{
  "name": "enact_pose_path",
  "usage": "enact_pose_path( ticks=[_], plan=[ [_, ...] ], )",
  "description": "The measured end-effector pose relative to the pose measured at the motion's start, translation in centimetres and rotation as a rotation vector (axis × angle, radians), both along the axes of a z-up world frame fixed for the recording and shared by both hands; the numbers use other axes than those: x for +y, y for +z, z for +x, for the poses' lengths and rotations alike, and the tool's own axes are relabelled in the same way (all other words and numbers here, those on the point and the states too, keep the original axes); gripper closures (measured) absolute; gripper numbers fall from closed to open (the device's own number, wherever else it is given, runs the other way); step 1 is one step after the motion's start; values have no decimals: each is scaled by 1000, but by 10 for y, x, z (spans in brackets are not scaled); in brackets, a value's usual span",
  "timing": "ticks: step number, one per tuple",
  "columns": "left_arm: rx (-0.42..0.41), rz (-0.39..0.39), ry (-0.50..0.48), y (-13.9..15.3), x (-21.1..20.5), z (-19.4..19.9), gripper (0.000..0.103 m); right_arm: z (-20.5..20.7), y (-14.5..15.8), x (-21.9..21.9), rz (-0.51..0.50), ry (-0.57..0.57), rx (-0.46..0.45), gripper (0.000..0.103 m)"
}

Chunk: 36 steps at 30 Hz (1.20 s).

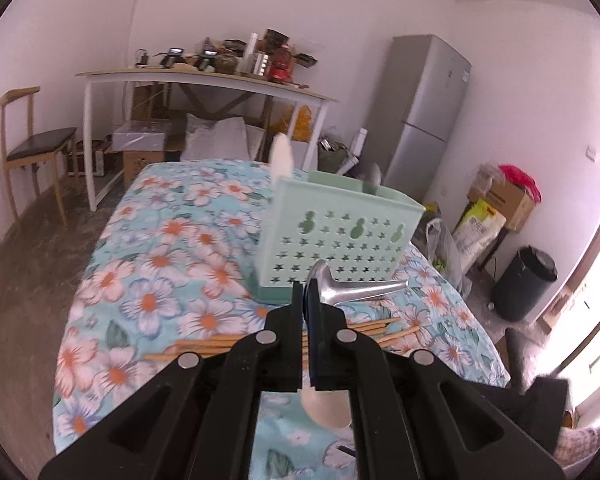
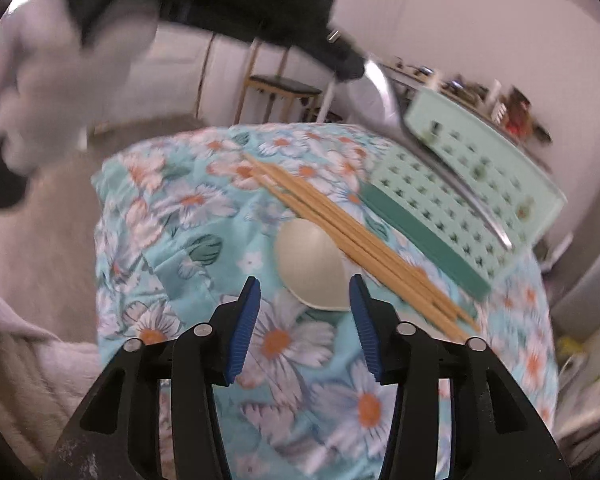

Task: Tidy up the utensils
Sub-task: 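Lift the metal spoon with the left gripper while the right gripper grasps the white plastic spoon, then lower the metal spoon into the green holder and open the left gripper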

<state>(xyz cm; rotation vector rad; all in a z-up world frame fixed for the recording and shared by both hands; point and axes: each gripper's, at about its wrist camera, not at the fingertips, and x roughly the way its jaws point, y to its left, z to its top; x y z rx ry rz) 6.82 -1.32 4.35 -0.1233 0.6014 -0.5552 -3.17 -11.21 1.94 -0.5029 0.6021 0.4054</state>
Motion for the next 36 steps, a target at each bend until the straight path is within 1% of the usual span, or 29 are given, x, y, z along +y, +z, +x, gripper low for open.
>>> enact_pose_path(
  ticks=[2, 4, 6, 9, 11, 14, 16, 19, 24, 27, 29, 31, 33, 36],
  plan=[
    [-1, -11, 17, 2, 10, -5, 102, 3, -7, 11, -67, 15, -27, 70],
    [-5, -16, 29, 5, 16, -8, 102, 8, -13, 16, -102, 9, -35, 76],
    [-13, -25, 42, 8, 23, -12, 102, 13, -18, 17, -119, 1, -28, 78],
    [-22, -40, 53, 12, 30, -15, 102, 20, -25, 21, -136, -7, -19, 85],
    [-27, -46, 57, 14, 34, -17, 102, 22, -26, 25, -145, -13, -25, 94],
    [-38, -53, 60, 17, 37, -20, 102, 19, -25, 28, -142, -20, -36, 96],
    [-52, -58, 62, 21, 39, -22, 102, 18, -19, 26, -112, -20, -32, 97],
    [-74, -75, 69, 28, 42, -23, 102, 14, -1, 16, -50, -37, -39, 98],
    [-156, -116, 91, 51, 49, -22, 102, 9, 34, -10, 57, -93, -62, 100],
    [-206, -104, 107, 66, 52, -17, 102, 5, 56, -32, 132, -135, -90, 101],
    [-238, -64, 123, 78, 49, -9, 102, 2, 69, -48, 189, -164, -101, 101],
    [-258, -22, 136, 84, 45, -2, 102, 3, 83, -67, 269, -195, -100, 101],
    [-268, 35, 150, 88, 38, 8, 102, 5, 90, -80, 321, -216, -99, 101],
    [-268, 119, 160, 90, 25, 23, 102, 4, 92, -92, 354, -242, -103, 101]
  ],
)
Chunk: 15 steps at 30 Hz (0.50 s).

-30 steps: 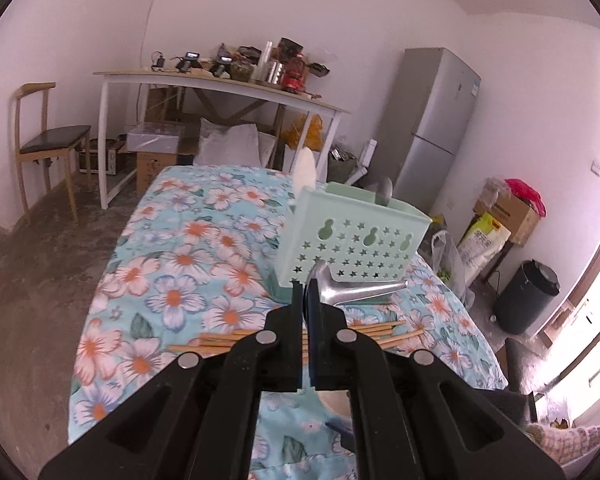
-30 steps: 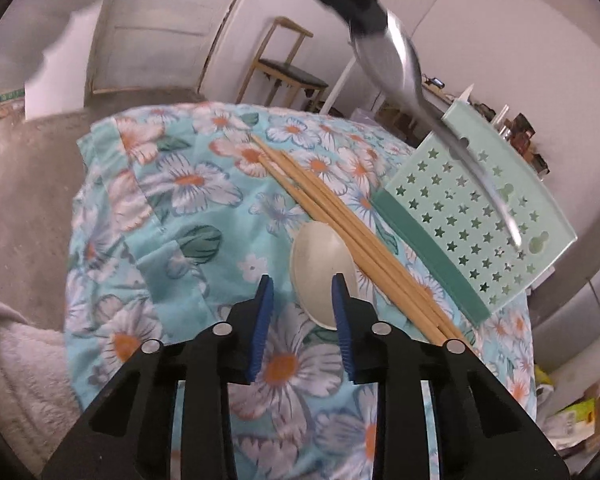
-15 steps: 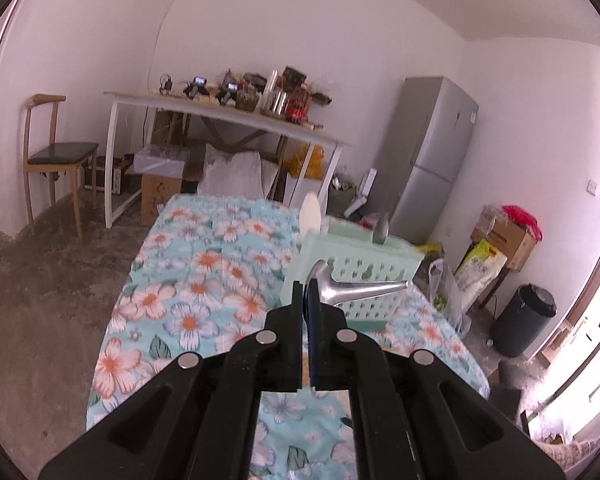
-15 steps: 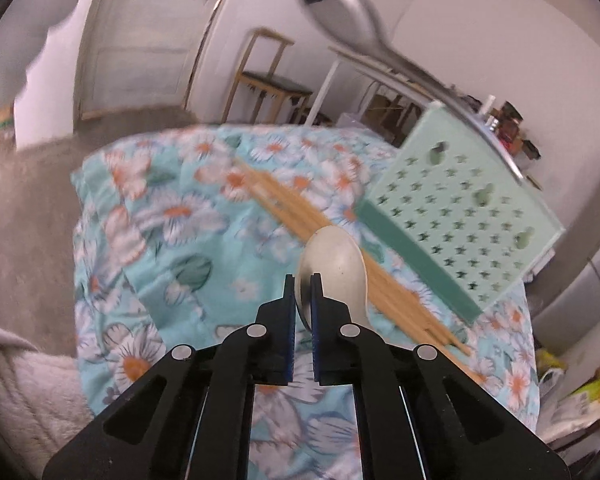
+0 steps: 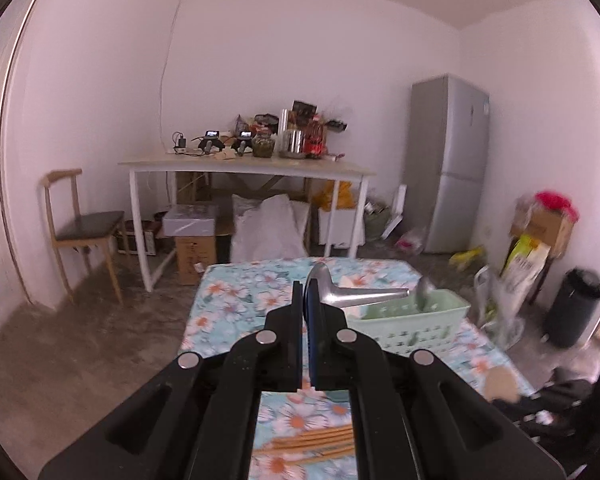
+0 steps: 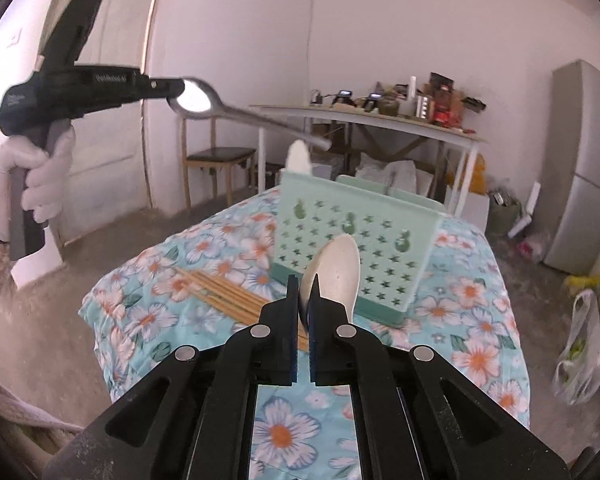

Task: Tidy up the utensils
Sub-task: 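Lower the metal spoon into the green holder and open the left gripper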

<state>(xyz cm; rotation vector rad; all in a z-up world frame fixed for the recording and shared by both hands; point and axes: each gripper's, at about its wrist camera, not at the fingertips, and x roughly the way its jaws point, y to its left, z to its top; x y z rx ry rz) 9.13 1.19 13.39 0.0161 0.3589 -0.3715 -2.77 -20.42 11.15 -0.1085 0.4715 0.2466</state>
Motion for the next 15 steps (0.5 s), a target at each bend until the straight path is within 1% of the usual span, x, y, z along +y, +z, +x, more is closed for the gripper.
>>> enact_pose_path(
  ticks=[5, 10, 11, 15],
  plan=[
    [-18, 184, 38, 2, -29, 14, 102, 1, -3, -9, 51, -2, 12, 101],
    [-38, 313, 34, 5, -54, 22, 102, 1, -6, -14, 70, 6, 7, 101],
    [-37, 348, 26, 6, -62, 26, 102, 0, -6, -15, 74, 7, 4, 101],
    [-10, 442, 6, 8, -83, 38, 101, -1, -7, -20, 92, 10, -3, 101]
  ],
)
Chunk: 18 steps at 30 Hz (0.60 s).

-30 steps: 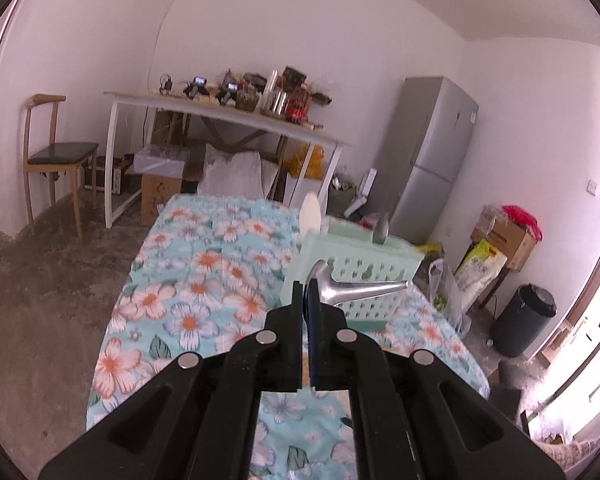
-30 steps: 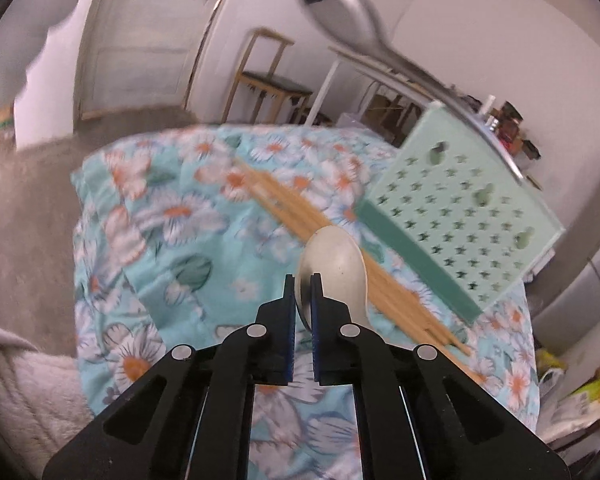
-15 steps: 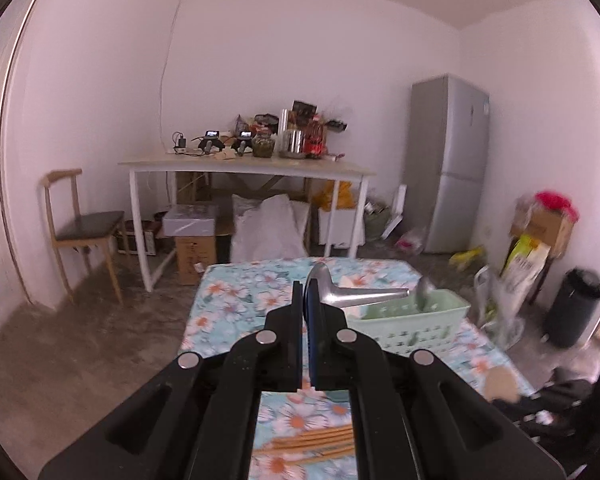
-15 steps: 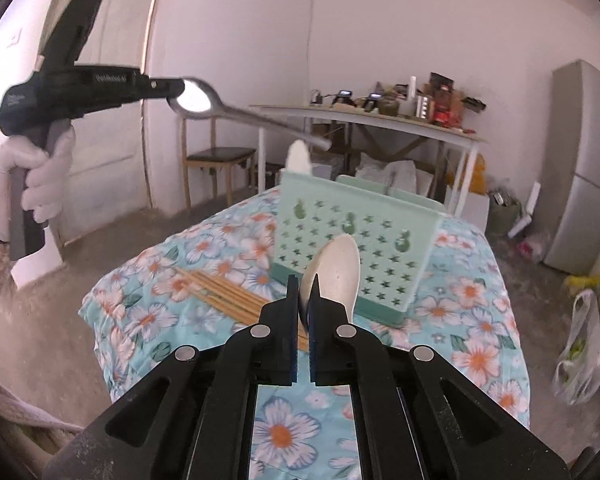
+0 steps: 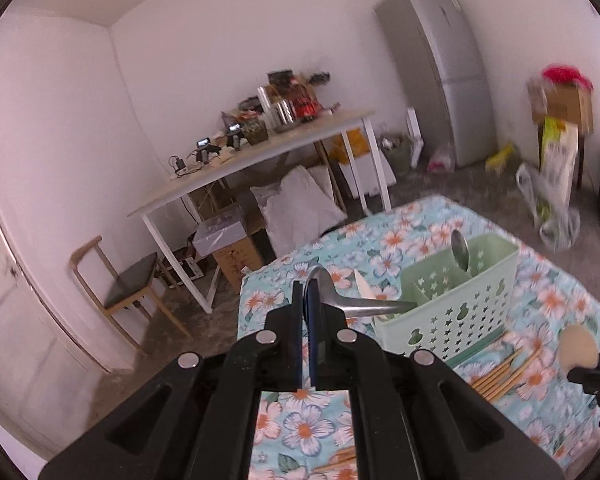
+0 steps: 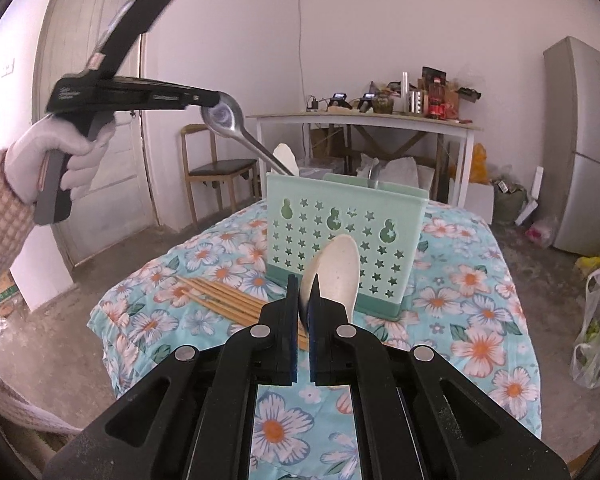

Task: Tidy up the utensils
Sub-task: 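Lower the metal spoon into the green holder and open the left gripper, then carry the white plastic spoon into the green holder and open the right gripper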

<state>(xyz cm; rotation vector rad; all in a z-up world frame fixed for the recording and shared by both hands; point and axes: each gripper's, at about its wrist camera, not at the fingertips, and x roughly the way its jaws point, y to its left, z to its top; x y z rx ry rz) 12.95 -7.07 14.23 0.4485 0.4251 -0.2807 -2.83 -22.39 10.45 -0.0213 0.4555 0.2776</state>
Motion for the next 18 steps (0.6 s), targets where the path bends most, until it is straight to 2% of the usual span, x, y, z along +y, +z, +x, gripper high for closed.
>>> enact_pose_path(
  ticks=[3, 5, 7, 10, 12, 16, 18],
  plan=[
    [30, 33, -8, 4, -9, 11, 101, 0, -1, -3, 19, -1, -2, 101],
    [60, 21, -15, 8, -16, 20, 100, 0, -1, -5, 33, -2, -4, 101],
    [112, -49, -37, 12, -18, 28, 99, -1, -1, -7, 43, -4, -6, 101],
    [204, -195, -74, 18, -14, 45, 99, -2, -1, -10, 52, -5, -8, 101],
    [249, -327, -104, 21, -6, 53, 91, -2, 0, -13, 60, -7, -7, 101],
    [268, -487, -127, 22, 9, 56, 78, -2, 1, -16, 75, -12, -5, 101],
    [264, -531, -130, 22, 14, 53, 72, -2, 1, -16, 78, -14, -3, 101]
  ],
)
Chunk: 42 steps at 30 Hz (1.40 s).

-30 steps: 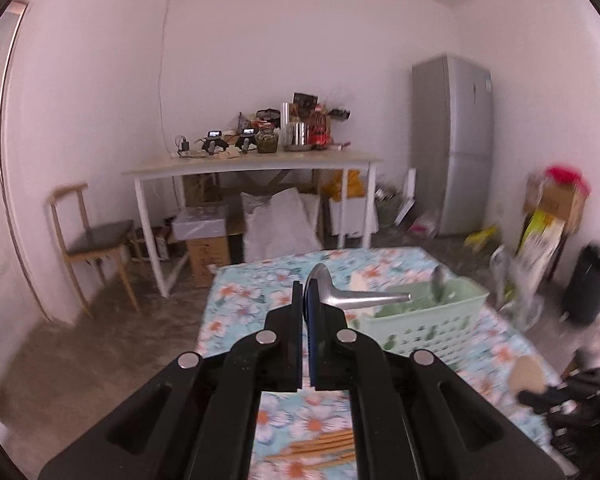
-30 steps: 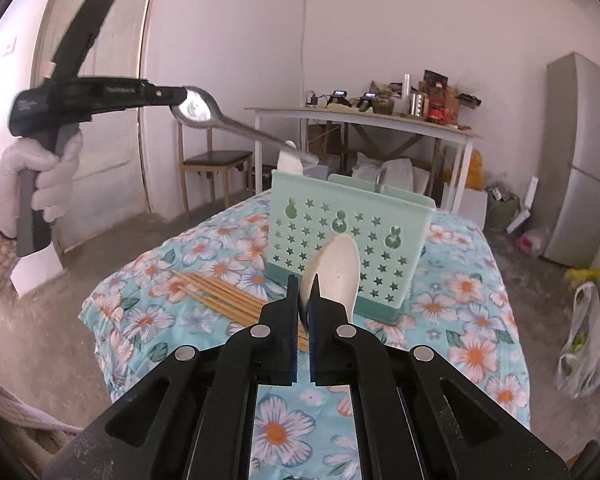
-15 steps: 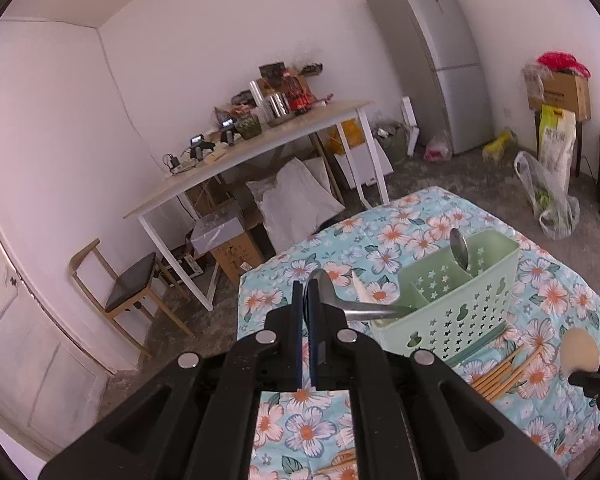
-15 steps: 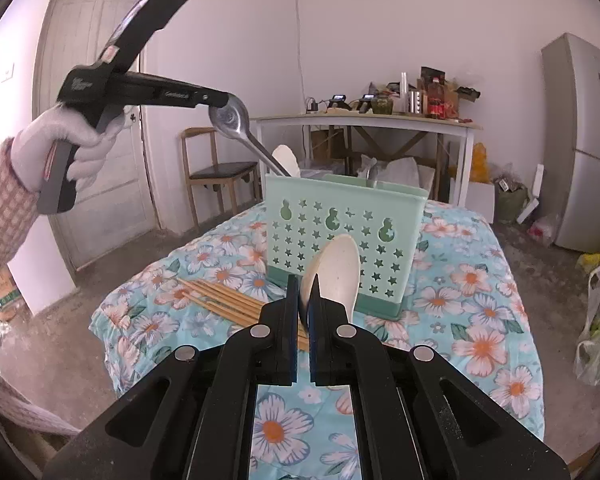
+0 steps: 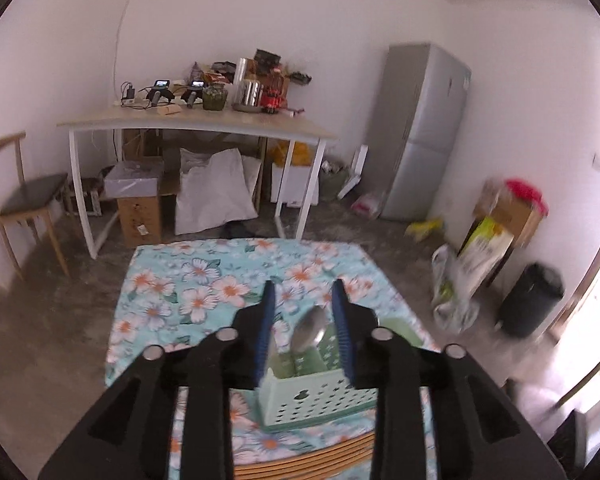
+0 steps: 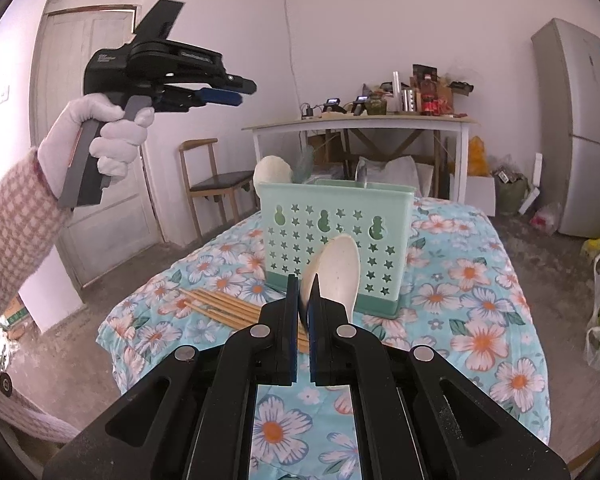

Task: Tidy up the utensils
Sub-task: 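Carry the white plastic spoon into the green holder and open the right gripper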

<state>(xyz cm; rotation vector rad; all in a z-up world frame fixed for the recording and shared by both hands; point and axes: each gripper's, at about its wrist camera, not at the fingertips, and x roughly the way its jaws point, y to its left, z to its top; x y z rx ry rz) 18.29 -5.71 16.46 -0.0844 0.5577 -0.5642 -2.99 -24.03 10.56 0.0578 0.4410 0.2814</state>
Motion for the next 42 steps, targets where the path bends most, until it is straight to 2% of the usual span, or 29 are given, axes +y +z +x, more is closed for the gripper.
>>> enact_pose_path(
  ticks=[7, 11, 15, 19, 23, 27, 30, 33, 36, 42],
  plan=[
    [-3, -78, 30, -17, 28, -16, 62, 0, 4, -1, -7, -11, 3, 101],
    [18, -90, 47, -46, 42, -30, 58, 1, 10, -8, -1, -27, 4, 101],
    [75, -95, 76, -86, 51, -39, 57, 6, 25, -24, 36, -44, -8, 101],
    [149, -93, 74, -124, 49, -46, 56, 17, 52, -42, 81, -49, -55, 101],
    [191, -35, 53, -155, 36, -55, 56, 34, 88, -59, 142, -34, -134, 101],
    [198, -5, 18, -169, 27, -62, 53, 54, 128, -71, 228, 24, -246, 101],
    [198, 16, -13, -173, 21, -66, 53, 79, 146, -77, 302, 95, -290, 101],
    [200, 14, -24, -174, 20, -68, 52, 106, 149, -78, 351, 139, -290, 101],
    [203, 14, -22, -174, 21, -68, 51, 139, 136, -74, 396, 185, -243, 101],
    [221, 13, -3, -178, 28, -64, 51, 177, 101, -61, 347, 182, -129, 101]
  ],
)
